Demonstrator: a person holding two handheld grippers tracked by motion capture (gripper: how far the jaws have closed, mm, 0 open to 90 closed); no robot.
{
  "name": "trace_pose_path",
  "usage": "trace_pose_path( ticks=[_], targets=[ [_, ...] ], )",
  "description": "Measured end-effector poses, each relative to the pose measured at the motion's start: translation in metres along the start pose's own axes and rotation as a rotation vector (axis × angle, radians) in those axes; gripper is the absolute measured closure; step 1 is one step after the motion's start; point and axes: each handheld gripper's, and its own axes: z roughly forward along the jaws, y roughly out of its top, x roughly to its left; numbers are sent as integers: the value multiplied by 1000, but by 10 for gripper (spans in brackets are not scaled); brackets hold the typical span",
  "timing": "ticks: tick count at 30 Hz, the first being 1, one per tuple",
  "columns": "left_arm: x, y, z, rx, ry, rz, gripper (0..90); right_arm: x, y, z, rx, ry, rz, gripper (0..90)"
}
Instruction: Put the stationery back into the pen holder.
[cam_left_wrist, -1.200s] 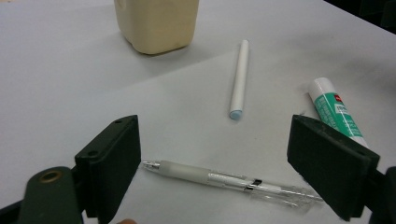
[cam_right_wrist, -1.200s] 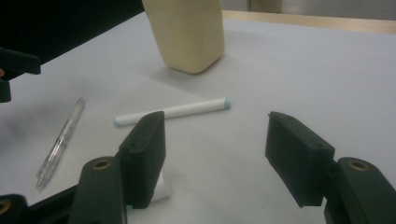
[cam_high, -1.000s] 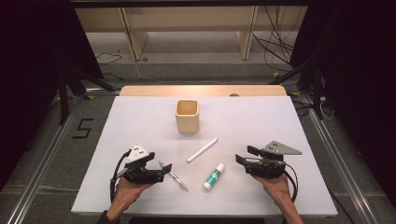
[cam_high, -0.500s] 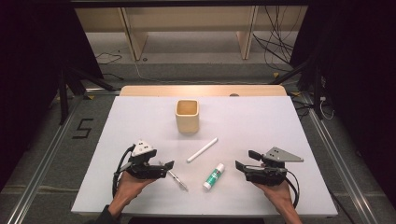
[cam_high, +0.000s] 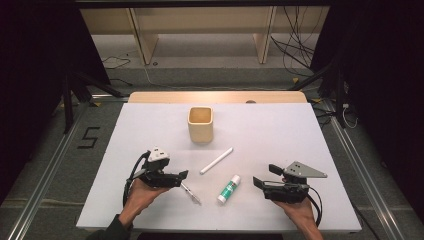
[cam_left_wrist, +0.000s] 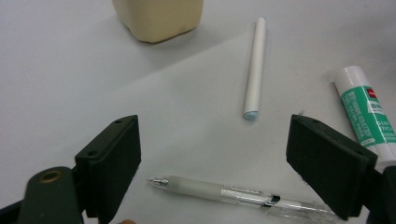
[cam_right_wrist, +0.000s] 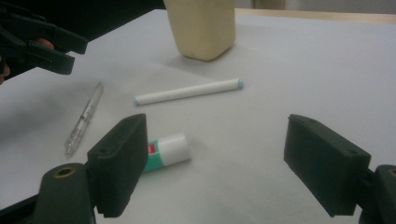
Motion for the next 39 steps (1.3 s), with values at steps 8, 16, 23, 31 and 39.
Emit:
trace_pose_path(
  ticks=[8,16,23,31,39],
  targets=[
    [-3,9,10,55,-3,21,204,1,-1,-1,9,1,4,201],
    [-17,23,25,106,-20,89,240,4,-2,-2,7,9,-2,201],
    [-29,32,47,175,-53,145,263,5,-3,-1,20,18,3,206],
    [-36,42,66,241,-71,180,301,6,-3,1,27,21,3,211],
    [-40,53,80,306,-64,221,439,6,-4,1,31,20,6,216]
  ],
)
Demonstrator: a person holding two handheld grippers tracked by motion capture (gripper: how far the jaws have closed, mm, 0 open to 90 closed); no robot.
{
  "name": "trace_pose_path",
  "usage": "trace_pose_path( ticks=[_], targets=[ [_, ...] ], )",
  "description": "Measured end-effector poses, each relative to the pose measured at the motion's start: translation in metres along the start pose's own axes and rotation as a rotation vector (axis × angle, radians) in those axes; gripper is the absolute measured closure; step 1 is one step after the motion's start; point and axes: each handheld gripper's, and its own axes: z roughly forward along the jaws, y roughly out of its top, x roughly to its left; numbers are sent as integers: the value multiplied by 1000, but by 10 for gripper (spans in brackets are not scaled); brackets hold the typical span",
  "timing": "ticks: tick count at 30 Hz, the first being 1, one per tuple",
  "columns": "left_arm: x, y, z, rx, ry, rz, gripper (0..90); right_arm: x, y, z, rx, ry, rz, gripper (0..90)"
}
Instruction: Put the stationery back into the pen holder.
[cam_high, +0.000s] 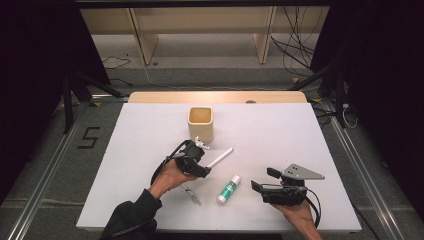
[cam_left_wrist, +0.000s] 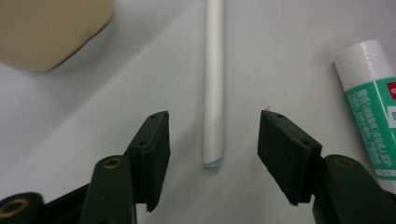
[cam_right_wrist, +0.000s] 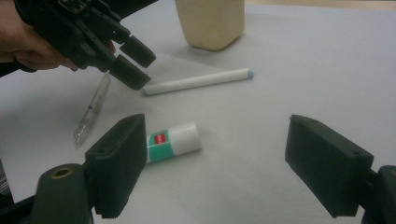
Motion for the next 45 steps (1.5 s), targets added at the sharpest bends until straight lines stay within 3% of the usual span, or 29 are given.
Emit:
trace_pose_path(
  ticks=[4,20,27,45],
  targets=[
    [-1,5,6,41,-12,18,475,0,-1,0,-1,-2,-5,220],
    [-2,12,19,70,-1,26,645,1,-1,1,-2,-3,-5,227],
    [-2,13,27,98,10,30,671,1,-1,0,-3,-3,-4,230],
    [0,18,27,135,-21,22,777,1,-1,1,-2,-2,-2,233]
  ],
)
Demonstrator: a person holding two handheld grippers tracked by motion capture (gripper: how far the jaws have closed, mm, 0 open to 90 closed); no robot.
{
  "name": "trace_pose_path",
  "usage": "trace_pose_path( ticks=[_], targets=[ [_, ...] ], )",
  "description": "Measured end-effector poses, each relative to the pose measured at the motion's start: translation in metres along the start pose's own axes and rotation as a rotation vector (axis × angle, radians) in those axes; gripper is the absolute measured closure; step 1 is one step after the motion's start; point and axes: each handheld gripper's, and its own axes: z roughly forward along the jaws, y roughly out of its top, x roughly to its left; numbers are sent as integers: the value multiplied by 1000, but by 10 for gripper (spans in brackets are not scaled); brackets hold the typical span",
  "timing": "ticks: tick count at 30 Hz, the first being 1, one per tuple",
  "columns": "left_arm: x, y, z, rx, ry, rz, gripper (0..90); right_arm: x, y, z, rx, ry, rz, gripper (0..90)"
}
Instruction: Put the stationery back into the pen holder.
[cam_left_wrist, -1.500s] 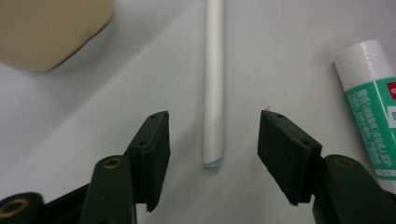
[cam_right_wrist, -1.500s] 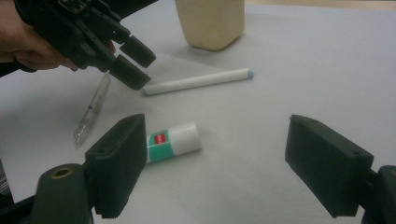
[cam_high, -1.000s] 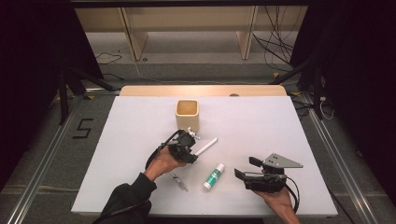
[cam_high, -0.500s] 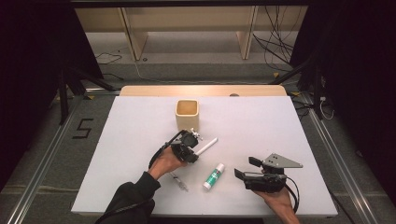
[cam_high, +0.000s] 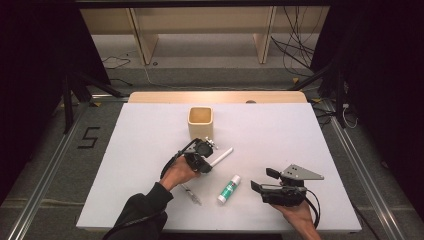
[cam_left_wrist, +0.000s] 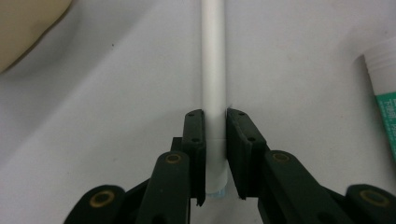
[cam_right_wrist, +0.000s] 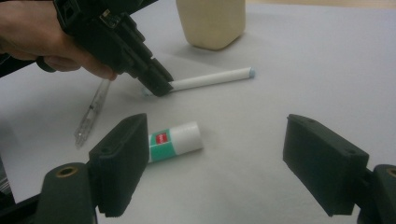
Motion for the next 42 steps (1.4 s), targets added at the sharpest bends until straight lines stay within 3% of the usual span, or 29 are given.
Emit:
trace_pose_path(
  ticks=[11,20,26,37,42],
  targets=[
    [2,-6,-4,-40,-31,-19,786,0,0,0,-3,1,3,235],
    [4,-18,-26,-111,-74,-33,786,2,1,-1,-8,2,4,235],
    [5,-32,-38,-126,-110,-27,785,8,5,-1,-21,12,-19,234],
    [5,-52,-57,-150,-140,-6,786,30,20,8,-51,43,-143,227],
    [4,-57,-62,-146,-153,9,785,46,30,18,-57,46,-246,226]
  ],
)
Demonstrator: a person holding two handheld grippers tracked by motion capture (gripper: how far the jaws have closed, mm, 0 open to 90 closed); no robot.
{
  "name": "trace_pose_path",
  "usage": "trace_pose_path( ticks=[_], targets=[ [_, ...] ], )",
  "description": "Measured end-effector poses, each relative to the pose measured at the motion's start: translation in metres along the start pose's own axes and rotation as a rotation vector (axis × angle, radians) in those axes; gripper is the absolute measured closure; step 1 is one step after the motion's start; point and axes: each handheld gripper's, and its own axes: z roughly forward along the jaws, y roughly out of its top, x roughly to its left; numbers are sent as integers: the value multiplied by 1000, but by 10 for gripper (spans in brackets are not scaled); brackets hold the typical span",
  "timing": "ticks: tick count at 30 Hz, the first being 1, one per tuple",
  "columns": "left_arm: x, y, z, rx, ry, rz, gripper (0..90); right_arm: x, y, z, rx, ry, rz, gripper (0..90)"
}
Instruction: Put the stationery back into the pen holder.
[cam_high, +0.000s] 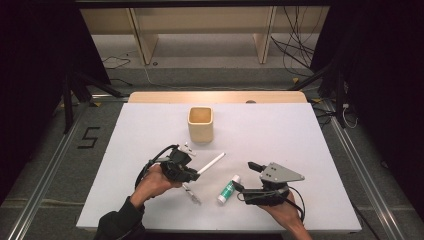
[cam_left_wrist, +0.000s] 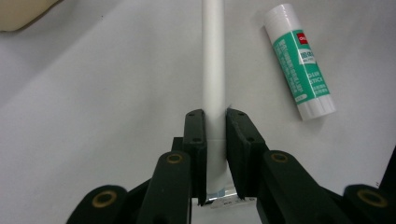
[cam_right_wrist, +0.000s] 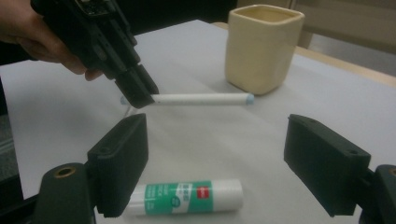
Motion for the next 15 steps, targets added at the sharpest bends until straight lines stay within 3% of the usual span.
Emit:
trace_pose_path(
  ticks=[7,10,15],
  targets=[
    [-5,0,-3,9,-21,10,786,21,11,19,26,5,-182,229],
    [-6,0,-6,19,-30,22,785,32,14,26,42,-17,-295,237],
    [-9,1,-13,31,-34,39,785,45,14,38,62,-47,-431,261]
  ],
)
